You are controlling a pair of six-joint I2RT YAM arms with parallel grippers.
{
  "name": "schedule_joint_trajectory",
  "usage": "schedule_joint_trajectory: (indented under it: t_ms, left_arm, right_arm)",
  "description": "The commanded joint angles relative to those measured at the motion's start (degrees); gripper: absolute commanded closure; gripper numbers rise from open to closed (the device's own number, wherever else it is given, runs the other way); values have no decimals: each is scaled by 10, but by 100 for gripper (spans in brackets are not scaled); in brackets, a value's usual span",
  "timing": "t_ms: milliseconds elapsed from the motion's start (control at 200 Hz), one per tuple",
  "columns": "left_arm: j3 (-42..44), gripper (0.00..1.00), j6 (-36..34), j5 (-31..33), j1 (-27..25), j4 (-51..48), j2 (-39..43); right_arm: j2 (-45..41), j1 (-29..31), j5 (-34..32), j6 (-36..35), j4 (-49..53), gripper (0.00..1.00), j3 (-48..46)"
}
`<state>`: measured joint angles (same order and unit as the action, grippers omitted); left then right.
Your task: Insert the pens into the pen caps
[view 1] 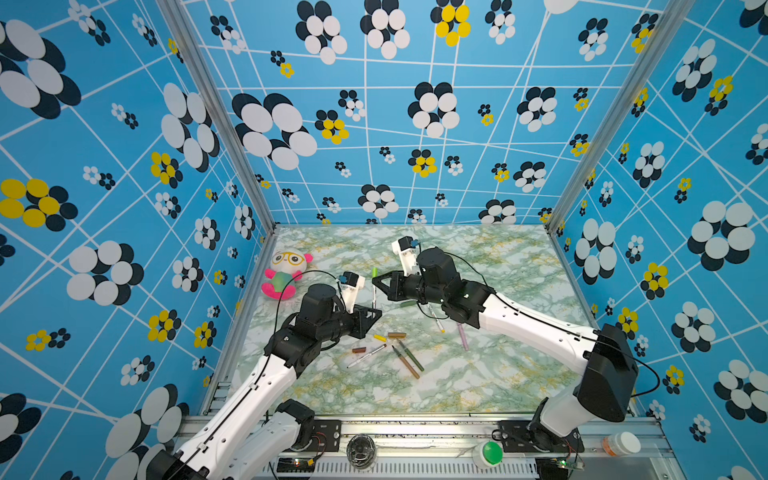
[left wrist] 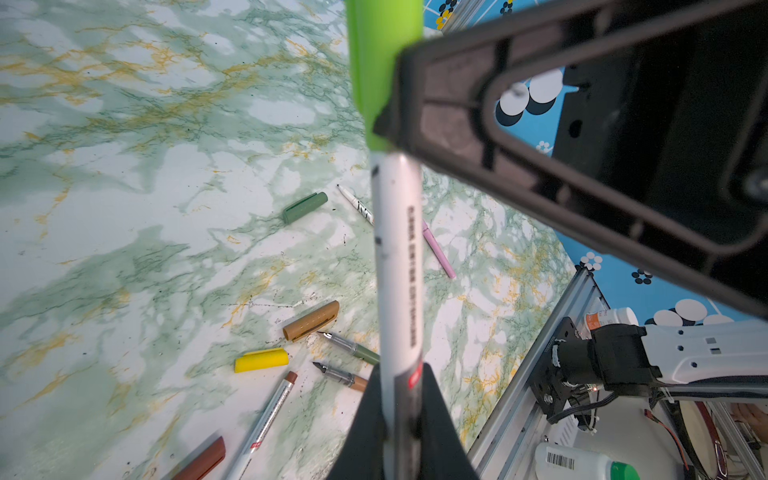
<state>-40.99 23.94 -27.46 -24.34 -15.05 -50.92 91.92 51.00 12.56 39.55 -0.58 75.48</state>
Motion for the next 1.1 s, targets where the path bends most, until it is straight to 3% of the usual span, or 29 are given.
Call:
schedule_joint_trajectory:
  t_ms: [0,155,320,800,1099]
  left_arm:
    - [-32,100,-25,-1,3,153,15]
    - [-18,100,-16,3,2,151,26]
    - [-2,100,-9,5,0,148,36]
    - [9,100,-7,9,-9,144,42]
    - [13,100,-7,12,-16,141,40]
  right_arm:
    - [10,37,80,-18,124,100,-28]
    - [-4,26,59,-18,125,100,-22]
    - [-24,24,46,-35,136,85,-11]
    - [-75,21,-5,-54,110,67,-8]
    - [-59,19,-4,-64,104,63,33]
